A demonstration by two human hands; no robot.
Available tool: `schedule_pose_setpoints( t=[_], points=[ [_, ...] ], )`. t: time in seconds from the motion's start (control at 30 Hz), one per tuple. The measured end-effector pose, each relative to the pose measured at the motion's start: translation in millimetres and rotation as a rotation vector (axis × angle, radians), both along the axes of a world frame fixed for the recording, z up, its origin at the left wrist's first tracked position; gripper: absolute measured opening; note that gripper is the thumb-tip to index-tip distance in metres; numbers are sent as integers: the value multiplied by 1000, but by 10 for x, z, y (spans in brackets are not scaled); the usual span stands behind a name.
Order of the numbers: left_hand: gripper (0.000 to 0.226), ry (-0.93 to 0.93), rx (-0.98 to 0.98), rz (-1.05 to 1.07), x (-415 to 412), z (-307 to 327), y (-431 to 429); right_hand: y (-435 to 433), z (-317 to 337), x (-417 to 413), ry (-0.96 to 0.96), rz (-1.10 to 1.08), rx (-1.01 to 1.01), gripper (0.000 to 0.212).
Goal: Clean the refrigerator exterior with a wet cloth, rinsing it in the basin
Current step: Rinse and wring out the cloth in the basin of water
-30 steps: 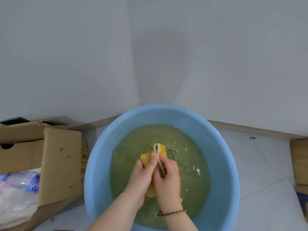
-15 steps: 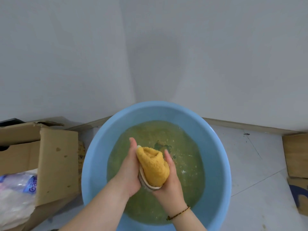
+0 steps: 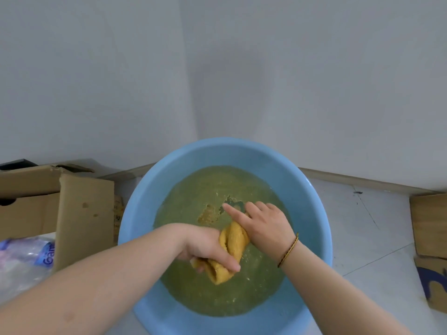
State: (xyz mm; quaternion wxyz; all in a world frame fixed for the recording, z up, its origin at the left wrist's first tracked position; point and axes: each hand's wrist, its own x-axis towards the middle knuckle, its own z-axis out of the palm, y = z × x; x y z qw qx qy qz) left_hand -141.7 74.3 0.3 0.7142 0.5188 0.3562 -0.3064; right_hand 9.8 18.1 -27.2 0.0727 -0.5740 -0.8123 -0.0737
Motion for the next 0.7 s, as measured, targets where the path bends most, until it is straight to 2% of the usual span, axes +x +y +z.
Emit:
schedule_pose_setpoints(
  t=[0.03, 0.1, 0.13, 0.2, 0.23, 0.3, 0.37, 0.43, 0.47, 0.57, 0.63, 0.7],
  points=[
    [26, 50, 184, -168, 54, 17, 4, -22, -53, -5, -13, 20, -55, 45],
    [57, 173, 529, -506, 146, -4, -37, -55, -27, -98, -42, -51, -236, 33],
    [69, 243, 676, -609, 184, -17, -70, -71, 20, -151, -32, -129, -328, 31],
    [63, 256, 912, -656, 229, -62, -86, -78, 55, -220, 56, -334, -554, 16],
    [52, 207, 1042, -660, 243, -78, -76, -87, 60, -246, 148, -448, -721, 12],
    [37, 66, 1245, -676, 215, -101, -26, -82, 55, -264, 494, -632, -976, 21],
    [30, -77, 1319, -726, 109, -81, 28, -67, 75, -250, 855, -729, -1159, 29],
    [28, -262, 1445, -741, -6, -111, 24, -77, 132, -250, 979, -725, -1313, 33],
    [31, -269, 1436, -682, -29, -104, 13, -93, 163, -268, 986, -715, -1345, 33],
    [50, -118, 1365, -474, -29, -171, -79, -141, 159, -359, 906, -798, -1181, 22],
    [77, 132, 1236, -241, -5, -138, -168, -177, 173, -412, 616, -837, -938, 15],
    [99, 199, 1113, 42, -24, -78, -296, -248, 116, -385, 266, -781, -543, 25]
  ],
)
